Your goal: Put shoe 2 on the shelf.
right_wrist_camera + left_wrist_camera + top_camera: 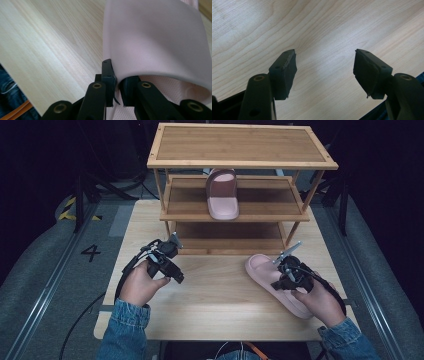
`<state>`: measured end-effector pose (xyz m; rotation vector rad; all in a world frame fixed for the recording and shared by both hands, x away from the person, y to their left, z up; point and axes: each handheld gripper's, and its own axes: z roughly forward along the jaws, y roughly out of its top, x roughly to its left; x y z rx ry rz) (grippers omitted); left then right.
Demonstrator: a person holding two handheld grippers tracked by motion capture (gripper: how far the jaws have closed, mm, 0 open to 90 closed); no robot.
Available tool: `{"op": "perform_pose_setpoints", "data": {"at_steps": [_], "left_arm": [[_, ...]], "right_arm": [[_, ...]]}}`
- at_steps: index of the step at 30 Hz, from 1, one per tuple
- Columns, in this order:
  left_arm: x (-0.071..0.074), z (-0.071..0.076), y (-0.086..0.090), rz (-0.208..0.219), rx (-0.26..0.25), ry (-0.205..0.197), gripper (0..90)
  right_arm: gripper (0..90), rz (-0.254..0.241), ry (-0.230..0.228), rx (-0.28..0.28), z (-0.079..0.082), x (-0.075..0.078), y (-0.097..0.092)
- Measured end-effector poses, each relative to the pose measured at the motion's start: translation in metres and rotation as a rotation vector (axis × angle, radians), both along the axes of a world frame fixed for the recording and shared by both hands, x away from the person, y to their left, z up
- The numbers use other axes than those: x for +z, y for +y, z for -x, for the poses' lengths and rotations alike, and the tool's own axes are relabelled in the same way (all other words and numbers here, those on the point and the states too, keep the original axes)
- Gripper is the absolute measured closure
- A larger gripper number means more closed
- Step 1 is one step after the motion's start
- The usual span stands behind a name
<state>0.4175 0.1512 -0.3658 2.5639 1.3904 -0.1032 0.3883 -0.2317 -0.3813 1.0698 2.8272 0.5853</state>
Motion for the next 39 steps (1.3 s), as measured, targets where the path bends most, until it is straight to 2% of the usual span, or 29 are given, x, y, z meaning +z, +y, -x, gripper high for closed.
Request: {"op": "perform_pose_setpoints", "data": {"at_steps": [6,8,12,16,19,21,24,33,39], "left_arm": [[0.000,0.000,0.001,-0.005,0.007,-0.002,30.1],[0.002,0.001,0.002,0.010,0.001,-0.019,30.3],[0.002,0.001,0.002,-0.001,-0.003,-0.029,30.3],[0.003,0.001,0.004,0.004,0.019,-0.028,29.8],[0.004,0.001,0.007,0.003,0.028,-0.044,30.5],[0.006,0.001,0.009,-0.003,0.053,-0.055,31.4],[0.008,0.000,0.013,0.005,0.063,-0.057,31.7],[0.006,-0.001,0.014,-0.003,0.064,-0.050,30.4],[0.005,-0.001,0.016,0.002,0.065,-0.051,30.4]], "right_arm": [[83.1,0.015,-0.013,0.024,0.002,0.024,0.001],[83.0,0.012,-0.020,0.038,0.003,0.034,0.001],[83.0,0.011,-0.040,0.052,0.002,0.056,0.002],[82.9,0.013,-0.059,0.060,0.001,0.072,0.002],[82.9,0.013,-0.073,0.063,-0.001,0.083,0.002],[82.9,0.006,-0.079,0.064,-0.002,0.091,0.001],[82.9,0.006,-0.101,0.067,-0.003,0.105,0.001],[82.6,0.010,-0.142,0.064,-0.017,0.138,0.002],[82.5,0.019,-0.174,0.040,-0.032,0.152,0.002]]}}
